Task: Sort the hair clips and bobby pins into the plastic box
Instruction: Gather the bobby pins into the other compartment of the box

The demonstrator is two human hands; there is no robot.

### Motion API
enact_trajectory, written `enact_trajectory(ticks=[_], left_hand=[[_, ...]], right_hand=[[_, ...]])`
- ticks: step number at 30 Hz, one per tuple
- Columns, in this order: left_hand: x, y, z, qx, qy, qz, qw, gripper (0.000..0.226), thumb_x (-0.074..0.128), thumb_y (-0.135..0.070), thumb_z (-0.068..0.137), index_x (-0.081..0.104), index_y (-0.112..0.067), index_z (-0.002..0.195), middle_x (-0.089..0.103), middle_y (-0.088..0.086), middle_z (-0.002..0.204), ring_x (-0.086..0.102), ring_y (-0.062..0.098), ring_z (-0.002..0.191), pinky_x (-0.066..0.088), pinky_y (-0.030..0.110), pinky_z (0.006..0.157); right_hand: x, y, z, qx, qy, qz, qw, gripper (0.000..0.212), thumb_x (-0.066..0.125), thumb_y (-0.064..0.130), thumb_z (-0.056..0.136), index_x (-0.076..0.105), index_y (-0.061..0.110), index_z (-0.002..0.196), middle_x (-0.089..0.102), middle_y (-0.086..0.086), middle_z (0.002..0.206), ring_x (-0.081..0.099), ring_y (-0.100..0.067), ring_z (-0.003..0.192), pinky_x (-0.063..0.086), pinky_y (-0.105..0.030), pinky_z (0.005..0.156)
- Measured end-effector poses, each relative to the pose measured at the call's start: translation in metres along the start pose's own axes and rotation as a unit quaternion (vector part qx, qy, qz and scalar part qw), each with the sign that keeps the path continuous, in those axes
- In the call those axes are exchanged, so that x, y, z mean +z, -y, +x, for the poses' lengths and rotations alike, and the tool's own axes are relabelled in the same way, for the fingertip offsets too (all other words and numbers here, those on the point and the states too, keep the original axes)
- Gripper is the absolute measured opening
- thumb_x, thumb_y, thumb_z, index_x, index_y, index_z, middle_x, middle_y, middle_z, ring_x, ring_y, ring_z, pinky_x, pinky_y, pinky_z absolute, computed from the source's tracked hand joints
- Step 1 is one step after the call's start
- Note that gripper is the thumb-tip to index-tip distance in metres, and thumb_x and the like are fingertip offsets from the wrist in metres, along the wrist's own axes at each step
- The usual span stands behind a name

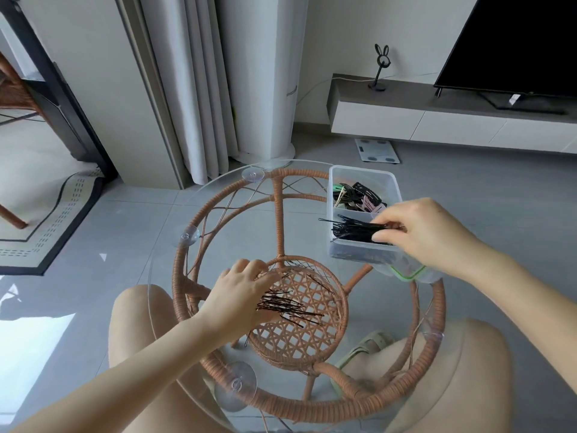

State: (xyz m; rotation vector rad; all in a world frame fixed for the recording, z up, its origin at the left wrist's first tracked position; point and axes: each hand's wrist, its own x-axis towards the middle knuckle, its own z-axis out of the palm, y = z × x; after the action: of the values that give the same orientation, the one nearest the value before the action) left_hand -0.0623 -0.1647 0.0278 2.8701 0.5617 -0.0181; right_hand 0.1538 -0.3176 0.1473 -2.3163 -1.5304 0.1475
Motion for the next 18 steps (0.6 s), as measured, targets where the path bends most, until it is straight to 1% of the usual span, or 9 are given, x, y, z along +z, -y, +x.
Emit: enact_trajectory(ticks=[3, 5, 7, 9, 11, 12, 14, 15, 18], left_hand=[[-0.002, -0.004, 0.004, 0.026, 0.022, 0.005, 0.999, 0.054, 0.051, -0.052, 0.084, 0.041, -0.034, 0.134, 0.041, -0.008, 0.136, 0.036, 0.016, 0.125, 0.032, 0.032, 0.105], [-0.002, -0.008, 0.008, 0.042, 0.036, -0.001, 0.998, 0.047, 0.049, -0.044, 0.088, 0.043, -0.029, 0.133, 0.043, -0.007, 0.134, 0.038, 0.015, 0.122, 0.033, 0.029, 0.104], [-0.002, -0.013, 0.011, 0.063, 0.047, -0.004, 0.997, 0.038, 0.047, -0.033, 0.093, 0.047, -0.021, 0.129, 0.047, -0.003, 0.13, 0.041, 0.016, 0.119, 0.035, 0.027, 0.103], [0.0, -0.016, 0.013, 0.086, 0.034, 0.019, 0.996, 0.028, 0.048, -0.024, 0.094, 0.053, -0.016, 0.12, 0.052, -0.001, 0.12, 0.046, 0.017, 0.11, 0.039, 0.025, 0.097], [0.0, -0.019, 0.014, 0.111, 0.008, 0.066, 0.992, 0.02, 0.051, -0.015, 0.092, 0.056, -0.012, 0.111, 0.056, 0.001, 0.109, 0.051, 0.016, 0.098, 0.044, 0.023, 0.087], [0.0, -0.022, 0.015, 0.107, 0.03, 0.084, 0.99, 0.02, 0.047, -0.01, 0.094, 0.055, -0.009, 0.112, 0.055, 0.003, 0.11, 0.05, 0.018, 0.097, 0.044, 0.024, 0.086], [-0.001, -0.027, 0.018, 0.091, 0.085, 0.115, 0.986, 0.026, 0.036, -0.004, 0.096, 0.05, -0.004, 0.118, 0.052, 0.01, 0.116, 0.046, 0.021, 0.096, 0.043, 0.029, 0.089], [-0.001, -0.028, 0.02, 0.087, 0.099, 0.123, 0.984, 0.028, 0.034, -0.001, 0.095, 0.049, -0.002, 0.118, 0.052, 0.012, 0.117, 0.045, 0.021, 0.095, 0.044, 0.03, 0.089], [-0.004, -0.03, 0.025, 0.078, 0.125, 0.129, 0.981, 0.03, 0.036, 0.002, 0.092, 0.049, 0.0, 0.119, 0.053, 0.014, 0.118, 0.049, 0.023, 0.099, 0.045, 0.031, 0.09]], right_hand=[[-0.001, -0.026, 0.016, 0.015, 0.031, -0.051, 0.998, 0.018, 0.069, 0.016, 0.079, 0.071, 0.009, 0.095, 0.071, -0.008, 0.087, 0.055, -0.017, 0.073, 0.037, -0.025, 0.068], [0.005, -0.038, 0.026, 0.024, 0.066, -0.081, 0.994, 0.019, 0.067, 0.017, 0.08, 0.07, 0.009, 0.097, 0.071, -0.009, 0.093, 0.057, -0.019, 0.079, 0.042, -0.028, 0.072], [0.016, -0.045, 0.035, 0.03, 0.102, -0.098, 0.99, 0.019, 0.066, 0.018, 0.08, 0.07, 0.009, 0.096, 0.071, -0.009, 0.094, 0.061, -0.023, 0.085, 0.048, -0.034, 0.079], [0.026, -0.047, 0.041, 0.026, 0.13, -0.112, 0.985, 0.017, 0.065, 0.02, 0.079, 0.071, 0.008, 0.089, 0.071, -0.01, 0.089, 0.062, -0.027, 0.084, 0.05, -0.038, 0.078], [0.033, -0.046, 0.045, 0.018, 0.153, -0.124, 0.98, 0.019, 0.064, 0.025, 0.077, 0.069, 0.007, 0.08, 0.07, -0.014, 0.08, 0.062, -0.032, 0.079, 0.051, -0.041, 0.072], [0.034, -0.045, 0.045, 0.015, 0.16, -0.133, 0.978, 0.021, 0.063, 0.028, 0.077, 0.069, 0.009, 0.079, 0.07, -0.014, 0.077, 0.062, -0.032, 0.077, 0.052, -0.041, 0.069], [0.034, -0.042, 0.045, 0.013, 0.155, -0.146, 0.977, 0.026, 0.062, 0.036, 0.078, 0.07, 0.013, 0.085, 0.07, -0.01, 0.081, 0.063, -0.027, 0.079, 0.053, -0.041, 0.07], [0.032, -0.039, 0.044, 0.013, 0.141, -0.151, 0.978, 0.028, 0.06, 0.04, 0.079, 0.07, 0.015, 0.088, 0.07, -0.008, 0.085, 0.062, -0.026, 0.081, 0.053, -0.04, 0.072], [0.025, -0.024, 0.034, -0.004, 0.061, -0.164, 0.985, 0.033, 0.056, 0.042, 0.084, 0.07, 0.013, 0.092, 0.067, -0.003, 0.089, 0.057, -0.022, 0.086, 0.049, -0.035, 0.072]])
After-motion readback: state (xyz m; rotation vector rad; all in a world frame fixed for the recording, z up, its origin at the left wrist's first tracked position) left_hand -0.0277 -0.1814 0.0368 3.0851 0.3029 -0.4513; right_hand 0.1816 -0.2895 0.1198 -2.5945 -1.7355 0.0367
